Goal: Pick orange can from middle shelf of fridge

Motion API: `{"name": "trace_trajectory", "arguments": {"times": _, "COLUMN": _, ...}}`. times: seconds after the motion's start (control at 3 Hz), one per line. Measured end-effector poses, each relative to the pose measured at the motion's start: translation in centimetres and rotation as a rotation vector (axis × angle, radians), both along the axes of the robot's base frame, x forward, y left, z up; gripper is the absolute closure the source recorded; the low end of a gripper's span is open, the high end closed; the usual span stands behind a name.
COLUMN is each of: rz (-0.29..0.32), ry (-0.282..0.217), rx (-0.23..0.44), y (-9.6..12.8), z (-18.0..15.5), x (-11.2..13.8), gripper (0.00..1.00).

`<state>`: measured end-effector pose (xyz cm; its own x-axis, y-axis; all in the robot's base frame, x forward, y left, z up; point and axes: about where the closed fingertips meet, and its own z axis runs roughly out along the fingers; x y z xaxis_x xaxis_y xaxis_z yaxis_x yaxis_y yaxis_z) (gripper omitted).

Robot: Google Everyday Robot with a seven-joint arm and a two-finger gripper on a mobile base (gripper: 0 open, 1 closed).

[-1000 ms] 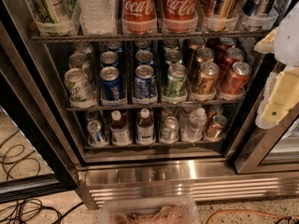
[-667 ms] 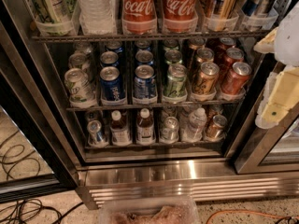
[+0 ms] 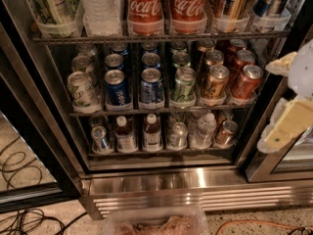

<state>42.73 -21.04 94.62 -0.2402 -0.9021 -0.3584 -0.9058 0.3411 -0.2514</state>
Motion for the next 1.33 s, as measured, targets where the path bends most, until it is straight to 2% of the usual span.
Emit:
{"name": "trace_trajectory", "arguments": {"times": 0.33, "rz": -0.037, "ry": -0.044, "rx": 0.117, "y": 0.6, "z": -3.3, "x": -0.4, "gripper": 0.00}}
{"name": "trace_trajectory", "arguments": {"times": 0.67, "rz": -0.085, "ry": -0.116, "rx": 0.216, "y": 0.9, "z": -4.9, "x": 0.7, "gripper": 0.00}}
{"name": "trace_trajectory", "arguments": {"times": 1.0, "rz": -0.182, "ry": -0.158, "rx": 0.315, "y": 1.4, "z": -5.8, "x": 1.7, "gripper": 0.00}}
{"name": "trace_trajectory", "arguments": {"times": 1.33, "rz": -0.305, "ry": -0.181, "rx": 0.383, "y": 1.4, "z": -6.7, "x": 2.3, "gripper": 0.00}}
